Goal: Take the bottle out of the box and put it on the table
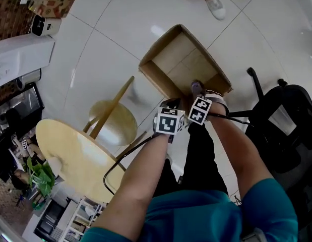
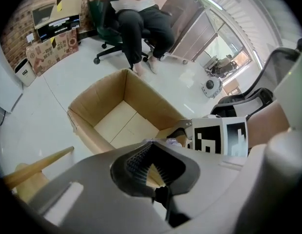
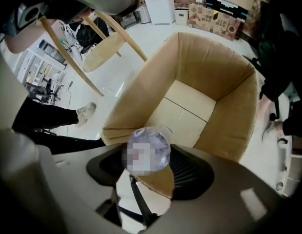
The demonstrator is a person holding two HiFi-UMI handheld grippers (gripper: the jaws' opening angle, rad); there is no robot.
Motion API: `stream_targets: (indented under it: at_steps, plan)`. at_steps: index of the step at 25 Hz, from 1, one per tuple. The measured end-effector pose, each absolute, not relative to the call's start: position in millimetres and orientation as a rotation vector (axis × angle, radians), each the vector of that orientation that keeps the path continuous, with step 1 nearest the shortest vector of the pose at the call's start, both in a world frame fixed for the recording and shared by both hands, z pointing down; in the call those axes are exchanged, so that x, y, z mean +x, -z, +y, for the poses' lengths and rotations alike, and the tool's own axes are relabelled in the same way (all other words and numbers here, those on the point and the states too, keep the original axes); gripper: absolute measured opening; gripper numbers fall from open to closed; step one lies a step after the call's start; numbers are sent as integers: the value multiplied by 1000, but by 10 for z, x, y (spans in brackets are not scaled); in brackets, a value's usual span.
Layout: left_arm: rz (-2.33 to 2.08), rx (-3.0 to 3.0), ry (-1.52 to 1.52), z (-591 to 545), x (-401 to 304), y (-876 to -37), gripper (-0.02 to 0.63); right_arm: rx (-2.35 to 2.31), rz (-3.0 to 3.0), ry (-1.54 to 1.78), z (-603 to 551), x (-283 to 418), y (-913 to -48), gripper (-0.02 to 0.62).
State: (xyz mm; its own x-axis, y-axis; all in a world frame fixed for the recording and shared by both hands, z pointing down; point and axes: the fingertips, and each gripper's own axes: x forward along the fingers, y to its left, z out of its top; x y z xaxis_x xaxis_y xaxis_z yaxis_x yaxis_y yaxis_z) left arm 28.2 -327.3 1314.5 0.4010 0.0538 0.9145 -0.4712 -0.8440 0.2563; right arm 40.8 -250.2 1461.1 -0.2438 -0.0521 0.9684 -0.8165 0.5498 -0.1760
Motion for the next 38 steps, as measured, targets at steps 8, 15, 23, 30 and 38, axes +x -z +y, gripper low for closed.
stream_targets:
  at_steps: [8, 15, 23, 30, 38]
  plan:
    - [-381, 2242, -1380, -3231, 661, -11720, 0, 671, -1713, -899, -2477, 770, -13028, 267]
    - [-381, 2309, -1246, -3039, 1088, -10147, 0, 594, -1738, -883, -2438, 1235, -11343, 267]
    - [-496, 2435, -1019, -2805, 1288, -8180, 0, 445, -1759, -758, -2194, 1638, -9405, 267]
    - [-629, 2546, -727, -2530, 852, -6646, 0, 520, -1819, -353, -2462, 1657, -7627, 267]
    - [-781, 2631, -487, -2170, -142, -4899, 0, 352, -1875, -469, -1651, 933, -5762, 267]
